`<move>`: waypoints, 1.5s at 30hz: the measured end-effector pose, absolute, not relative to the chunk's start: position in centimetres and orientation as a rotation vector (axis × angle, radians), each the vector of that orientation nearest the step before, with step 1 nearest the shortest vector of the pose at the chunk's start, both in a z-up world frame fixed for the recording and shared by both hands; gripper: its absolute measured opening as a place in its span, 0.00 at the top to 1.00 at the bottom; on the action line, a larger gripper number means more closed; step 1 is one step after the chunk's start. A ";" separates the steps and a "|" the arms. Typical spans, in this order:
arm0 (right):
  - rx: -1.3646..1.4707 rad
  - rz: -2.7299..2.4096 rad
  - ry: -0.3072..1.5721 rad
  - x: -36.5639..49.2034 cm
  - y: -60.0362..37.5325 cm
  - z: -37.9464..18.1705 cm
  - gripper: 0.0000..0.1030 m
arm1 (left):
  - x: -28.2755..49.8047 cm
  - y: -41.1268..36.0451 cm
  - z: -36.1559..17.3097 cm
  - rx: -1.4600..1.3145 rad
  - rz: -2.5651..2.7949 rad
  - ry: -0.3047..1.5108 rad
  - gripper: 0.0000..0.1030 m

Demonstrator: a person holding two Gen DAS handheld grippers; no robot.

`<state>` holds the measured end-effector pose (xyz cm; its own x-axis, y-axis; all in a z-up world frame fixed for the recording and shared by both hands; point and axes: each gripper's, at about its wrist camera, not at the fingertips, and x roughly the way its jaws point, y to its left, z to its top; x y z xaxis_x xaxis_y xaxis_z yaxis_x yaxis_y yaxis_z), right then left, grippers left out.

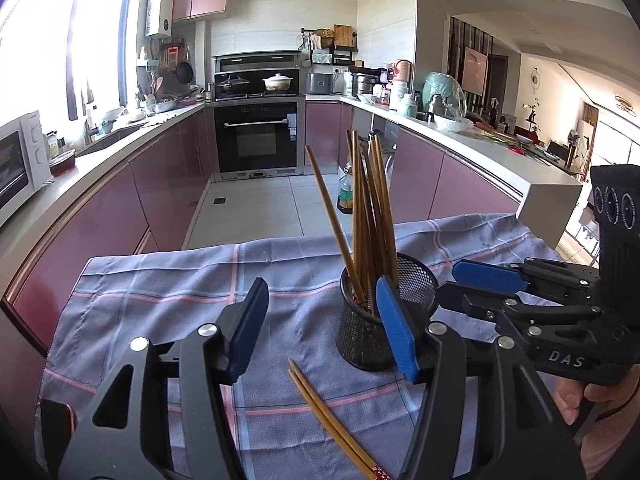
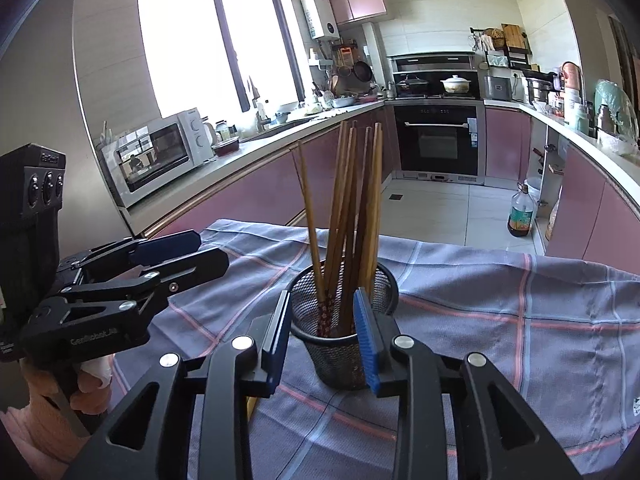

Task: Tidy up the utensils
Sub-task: 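Withdraw both open tools from the cup toward the last chopsticks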

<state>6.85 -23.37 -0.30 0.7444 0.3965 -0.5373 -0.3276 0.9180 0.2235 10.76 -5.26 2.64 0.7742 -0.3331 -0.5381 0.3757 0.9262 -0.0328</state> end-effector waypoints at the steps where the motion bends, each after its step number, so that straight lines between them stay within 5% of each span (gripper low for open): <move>1: 0.107 0.409 0.613 6.4 -23.0 -0.3 0.66 | 10.5 -4.9 2.5 0.076 -0.380 0.568 0.42; 23: -0.021 0.516 0.899 4.5 -15.7 -8.5 0.62 | 8.5 1.6 -5.1 0.007 -0.269 0.747 0.41; 45: -0.078 0.496 0.928 4.4 -14.4 -9.4 0.70 | 8.3 0.6 -7.5 0.005 -0.286 0.815 0.41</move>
<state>4.43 -14.41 -9.38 0.4963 0.3757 -0.7827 -0.4418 0.8854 0.1448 8.27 0.63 -7.53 0.6496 -0.2493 -0.7183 0.2533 0.9617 -0.1047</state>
